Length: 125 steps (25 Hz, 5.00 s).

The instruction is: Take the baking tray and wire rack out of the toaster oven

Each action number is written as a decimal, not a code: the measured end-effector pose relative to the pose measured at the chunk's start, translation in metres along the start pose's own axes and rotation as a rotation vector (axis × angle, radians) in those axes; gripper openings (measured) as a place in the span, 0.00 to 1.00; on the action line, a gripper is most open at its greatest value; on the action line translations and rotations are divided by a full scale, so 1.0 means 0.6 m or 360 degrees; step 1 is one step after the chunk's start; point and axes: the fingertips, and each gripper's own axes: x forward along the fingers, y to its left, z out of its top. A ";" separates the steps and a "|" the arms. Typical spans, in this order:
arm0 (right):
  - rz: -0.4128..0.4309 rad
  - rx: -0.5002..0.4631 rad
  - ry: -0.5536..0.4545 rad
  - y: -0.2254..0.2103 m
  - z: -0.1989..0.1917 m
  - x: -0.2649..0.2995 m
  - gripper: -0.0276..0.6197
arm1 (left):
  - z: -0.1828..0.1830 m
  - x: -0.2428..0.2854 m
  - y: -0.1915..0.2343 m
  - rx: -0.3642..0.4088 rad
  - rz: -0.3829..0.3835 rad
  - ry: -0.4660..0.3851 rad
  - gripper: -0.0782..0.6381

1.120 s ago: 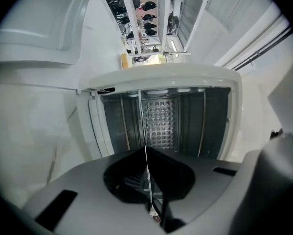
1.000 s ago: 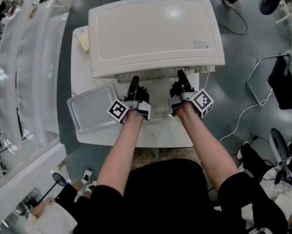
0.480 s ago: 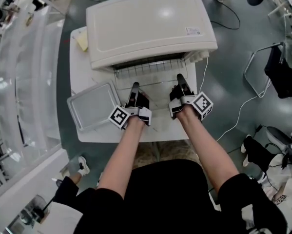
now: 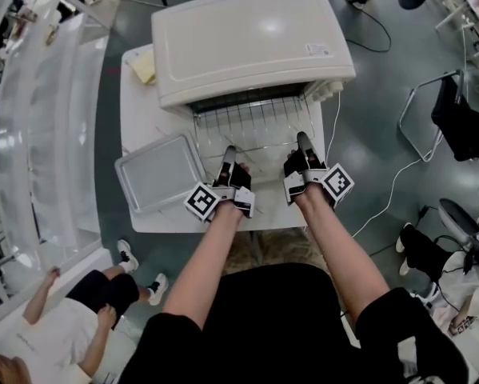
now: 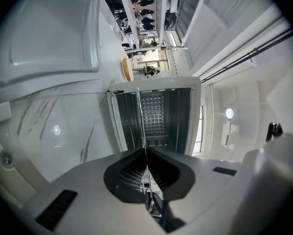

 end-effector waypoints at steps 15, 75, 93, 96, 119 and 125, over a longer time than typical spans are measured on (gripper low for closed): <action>0.0062 0.0044 -0.0001 0.009 -0.012 -0.063 0.09 | -0.030 -0.057 -0.015 -0.0019 -0.0029 0.0035 0.15; -0.0494 -0.0321 0.0834 -0.095 -0.600 -0.040 0.10 | 0.363 -0.475 0.185 -0.0089 0.0446 -0.0185 0.15; -0.0813 -0.0364 0.0990 -0.106 -0.616 -0.038 0.31 | 0.356 -0.473 0.184 -0.0025 0.0739 -0.0016 0.23; -0.0837 -0.0361 0.1014 -0.107 -0.620 -0.040 0.31 | 0.357 -0.474 0.179 -0.0011 0.0767 -0.0005 0.25; -0.0695 -0.0473 0.1151 -0.060 -0.618 -0.076 0.31 | 0.325 -0.482 0.136 0.0073 0.0822 0.0082 0.39; -0.0459 -0.0762 0.1141 0.039 -0.554 -0.126 0.31 | 0.284 -0.459 0.043 0.0357 0.0595 0.0128 0.39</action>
